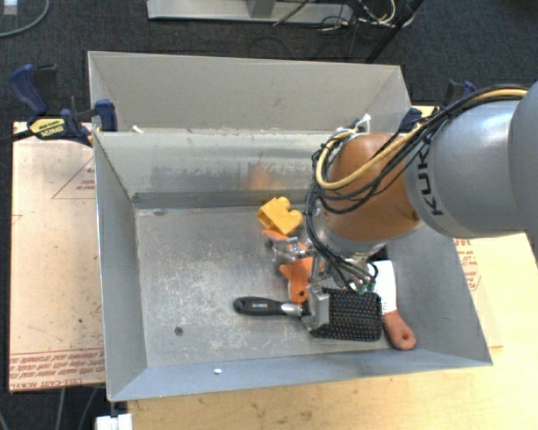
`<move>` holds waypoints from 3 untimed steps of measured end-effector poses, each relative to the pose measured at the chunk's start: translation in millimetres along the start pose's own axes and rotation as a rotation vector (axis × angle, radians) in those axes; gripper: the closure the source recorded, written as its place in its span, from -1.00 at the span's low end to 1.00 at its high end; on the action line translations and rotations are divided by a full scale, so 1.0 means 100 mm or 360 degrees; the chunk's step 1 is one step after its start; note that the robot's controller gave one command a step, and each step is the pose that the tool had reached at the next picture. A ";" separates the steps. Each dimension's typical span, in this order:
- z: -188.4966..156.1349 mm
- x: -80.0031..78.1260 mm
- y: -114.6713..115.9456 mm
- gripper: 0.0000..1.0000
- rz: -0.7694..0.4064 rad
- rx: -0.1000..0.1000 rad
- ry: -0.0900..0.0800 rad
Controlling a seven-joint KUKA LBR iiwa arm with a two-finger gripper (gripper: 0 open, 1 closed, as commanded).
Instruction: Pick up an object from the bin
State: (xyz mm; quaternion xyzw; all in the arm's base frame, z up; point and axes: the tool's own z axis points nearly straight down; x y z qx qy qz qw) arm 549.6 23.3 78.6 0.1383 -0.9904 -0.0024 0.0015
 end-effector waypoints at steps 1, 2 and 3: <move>0.03 0.07 0.00 -1.00 -0.0120 0.0004 -0.0015; 0.05 0.17 -0.03 -1.00 -0.0091 -0.0003 -0.0008; 0.04 0.27 0.33 1.00 0.0692 -0.0003 -0.0014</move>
Offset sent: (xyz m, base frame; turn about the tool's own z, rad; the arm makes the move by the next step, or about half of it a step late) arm -0.0188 -0.0250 -0.0086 0.2407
